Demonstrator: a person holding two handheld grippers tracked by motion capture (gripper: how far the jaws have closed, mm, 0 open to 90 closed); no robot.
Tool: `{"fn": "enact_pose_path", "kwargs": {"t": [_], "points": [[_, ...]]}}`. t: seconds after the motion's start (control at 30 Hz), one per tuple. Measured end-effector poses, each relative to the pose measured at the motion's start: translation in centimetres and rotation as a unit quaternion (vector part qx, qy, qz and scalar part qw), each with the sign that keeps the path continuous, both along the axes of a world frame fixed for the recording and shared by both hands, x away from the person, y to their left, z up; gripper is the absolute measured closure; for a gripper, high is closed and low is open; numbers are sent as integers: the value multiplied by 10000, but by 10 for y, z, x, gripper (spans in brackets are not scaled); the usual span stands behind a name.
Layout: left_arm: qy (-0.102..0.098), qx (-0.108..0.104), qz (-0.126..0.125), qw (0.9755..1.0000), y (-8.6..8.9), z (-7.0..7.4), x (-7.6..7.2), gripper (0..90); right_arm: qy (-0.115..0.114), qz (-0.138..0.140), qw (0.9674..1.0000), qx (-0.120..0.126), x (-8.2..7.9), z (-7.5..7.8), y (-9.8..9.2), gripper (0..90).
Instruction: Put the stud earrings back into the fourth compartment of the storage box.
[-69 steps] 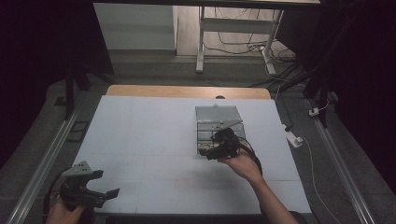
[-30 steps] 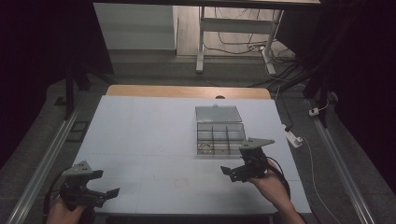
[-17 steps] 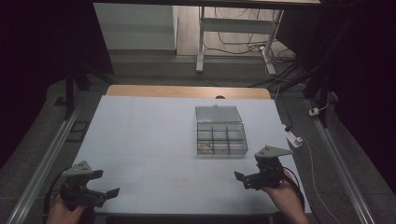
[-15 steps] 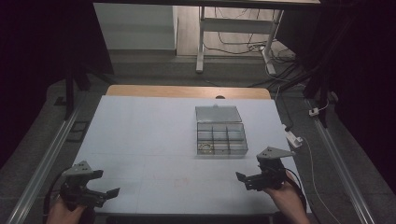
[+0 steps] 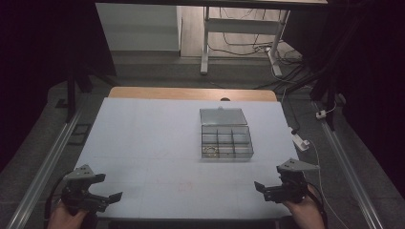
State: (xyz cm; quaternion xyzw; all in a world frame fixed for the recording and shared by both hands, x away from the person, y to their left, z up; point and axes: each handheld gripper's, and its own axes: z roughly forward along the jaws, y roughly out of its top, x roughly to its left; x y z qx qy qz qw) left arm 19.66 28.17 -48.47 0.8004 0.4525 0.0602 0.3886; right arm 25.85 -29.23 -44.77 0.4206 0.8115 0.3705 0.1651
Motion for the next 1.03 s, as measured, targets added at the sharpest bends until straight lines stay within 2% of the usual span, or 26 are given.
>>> {"fn": "enact_pose_path", "kwargs": {"t": [0.27,0.43,0.5,0.77,1.03], "points": [[-7,-1,-1,10000,0,0,0,4,-5,-310,9995,-25,-8,-4,-20,0],[-9,5,-1,10000,0,0,0,3,28,-483,9987,-152,-12,-8,-26,0],[-20,18,-11,10000,0,0,0,4,41,-528,9985,-129,-13,-8,-28,0],[-15,15,-11,10000,0,0,-1,4,81,-585,9978,-291,-17,-8,-28,0],[-28,16,-25,10000,0,0,0,4,180,-619,9977,-192,-17,-9,-32,0]]}}
